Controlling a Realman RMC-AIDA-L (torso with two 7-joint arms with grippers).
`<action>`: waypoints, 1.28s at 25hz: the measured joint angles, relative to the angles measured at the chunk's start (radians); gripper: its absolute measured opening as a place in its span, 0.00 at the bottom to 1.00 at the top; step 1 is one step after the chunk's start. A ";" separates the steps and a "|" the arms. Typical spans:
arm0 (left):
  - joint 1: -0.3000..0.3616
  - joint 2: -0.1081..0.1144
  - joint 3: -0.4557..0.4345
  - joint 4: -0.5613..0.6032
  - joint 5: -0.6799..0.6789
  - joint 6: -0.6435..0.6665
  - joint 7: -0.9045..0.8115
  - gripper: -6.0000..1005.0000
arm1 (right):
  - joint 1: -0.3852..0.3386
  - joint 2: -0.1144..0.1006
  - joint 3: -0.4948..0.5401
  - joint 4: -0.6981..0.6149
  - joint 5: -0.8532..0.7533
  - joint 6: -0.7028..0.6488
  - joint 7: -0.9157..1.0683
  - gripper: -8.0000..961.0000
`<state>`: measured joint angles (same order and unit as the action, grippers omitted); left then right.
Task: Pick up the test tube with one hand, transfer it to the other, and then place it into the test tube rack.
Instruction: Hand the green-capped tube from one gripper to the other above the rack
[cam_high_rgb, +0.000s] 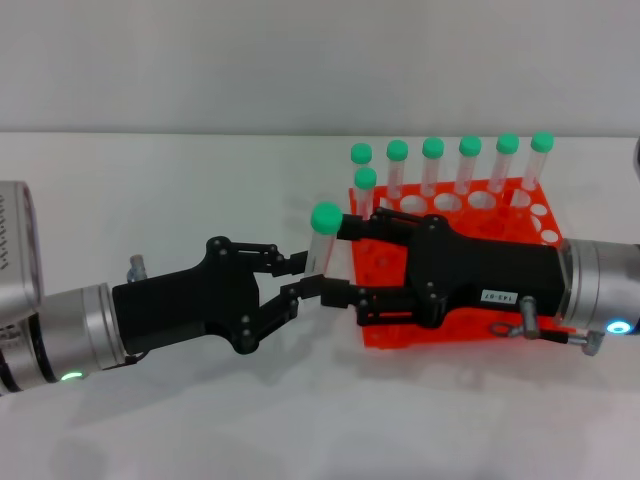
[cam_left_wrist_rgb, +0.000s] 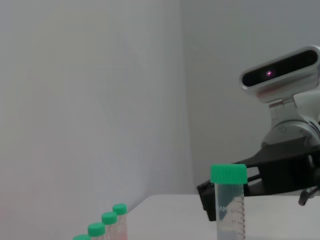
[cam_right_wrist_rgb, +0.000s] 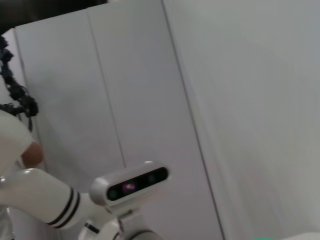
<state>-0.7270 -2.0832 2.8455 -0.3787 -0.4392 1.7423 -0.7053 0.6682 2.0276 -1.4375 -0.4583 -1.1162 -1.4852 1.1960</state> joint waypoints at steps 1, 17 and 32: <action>-0.002 0.000 0.000 0.003 0.000 -0.002 0.000 0.20 | 0.000 0.000 -0.021 -0.003 0.017 0.001 -0.008 0.90; -0.027 0.001 0.000 0.047 0.026 -0.026 0.007 0.20 | -0.010 0.000 -0.149 -0.008 0.166 0.085 -0.113 0.90; -0.032 0.001 0.000 0.058 0.027 -0.035 0.006 0.20 | -0.040 0.000 -0.148 -0.008 0.191 0.097 -0.165 0.56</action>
<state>-0.7594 -2.0822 2.8456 -0.3206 -0.4119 1.7069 -0.6993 0.6284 2.0273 -1.5852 -0.4664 -0.9254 -1.3886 1.0308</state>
